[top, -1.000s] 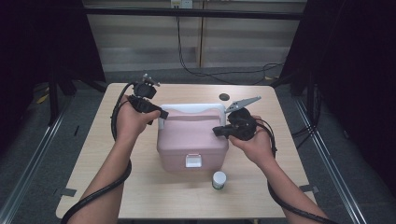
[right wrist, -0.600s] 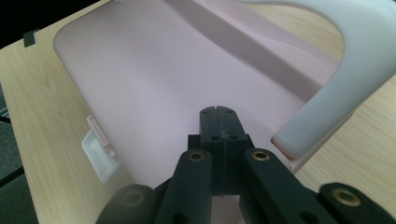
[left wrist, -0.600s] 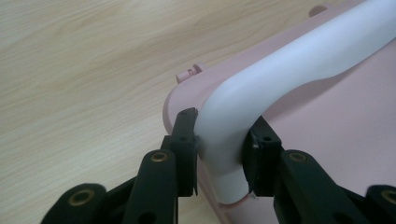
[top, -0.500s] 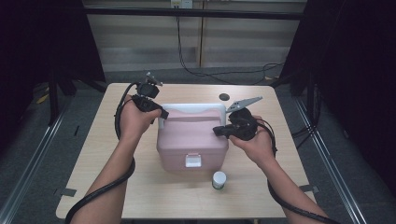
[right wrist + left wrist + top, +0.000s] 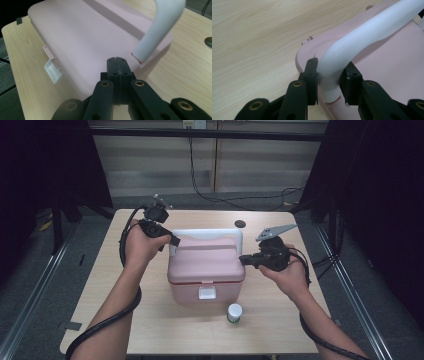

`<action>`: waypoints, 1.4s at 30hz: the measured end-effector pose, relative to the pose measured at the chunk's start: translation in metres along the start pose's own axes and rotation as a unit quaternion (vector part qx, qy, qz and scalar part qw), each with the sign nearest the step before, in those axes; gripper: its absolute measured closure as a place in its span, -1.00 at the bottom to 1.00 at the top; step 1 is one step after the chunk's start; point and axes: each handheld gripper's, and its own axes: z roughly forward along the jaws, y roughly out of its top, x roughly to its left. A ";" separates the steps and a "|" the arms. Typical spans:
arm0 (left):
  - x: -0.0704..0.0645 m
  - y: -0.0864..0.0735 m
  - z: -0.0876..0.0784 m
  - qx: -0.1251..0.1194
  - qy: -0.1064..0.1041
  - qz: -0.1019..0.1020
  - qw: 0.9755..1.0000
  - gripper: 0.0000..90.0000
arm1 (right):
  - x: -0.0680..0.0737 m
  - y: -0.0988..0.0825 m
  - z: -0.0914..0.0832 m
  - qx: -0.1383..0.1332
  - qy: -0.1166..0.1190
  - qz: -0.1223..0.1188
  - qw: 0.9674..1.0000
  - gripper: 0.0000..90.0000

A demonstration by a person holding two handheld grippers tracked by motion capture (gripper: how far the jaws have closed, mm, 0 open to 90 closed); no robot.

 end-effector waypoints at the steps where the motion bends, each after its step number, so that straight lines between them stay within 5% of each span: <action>1: -0.001 0.000 -0.001 -0.004 0.001 -0.004 1.000 0.54 | -0.001 -0.001 -0.002 0.004 -0.003 0.000 1.000 1.00; 13: -0.001 0.004 -0.008 -0.010 -0.001 0.000 1.000 0.54 | -0.015 -0.023 -0.011 0.017 -0.016 0.005 1.000 1.00; 33: 0.001 0.007 -0.012 -0.021 -0.007 -0.006 1.000 0.54 | -0.004 -0.027 0.008 0.017 0.026 0.005 1.000 1.00; 42: 0.003 0.002 -0.011 -0.032 -0.008 -0.002 0.999 0.54 | 0.000 -0.026 0.015 0.010 0.027 -0.002 1.000 1.00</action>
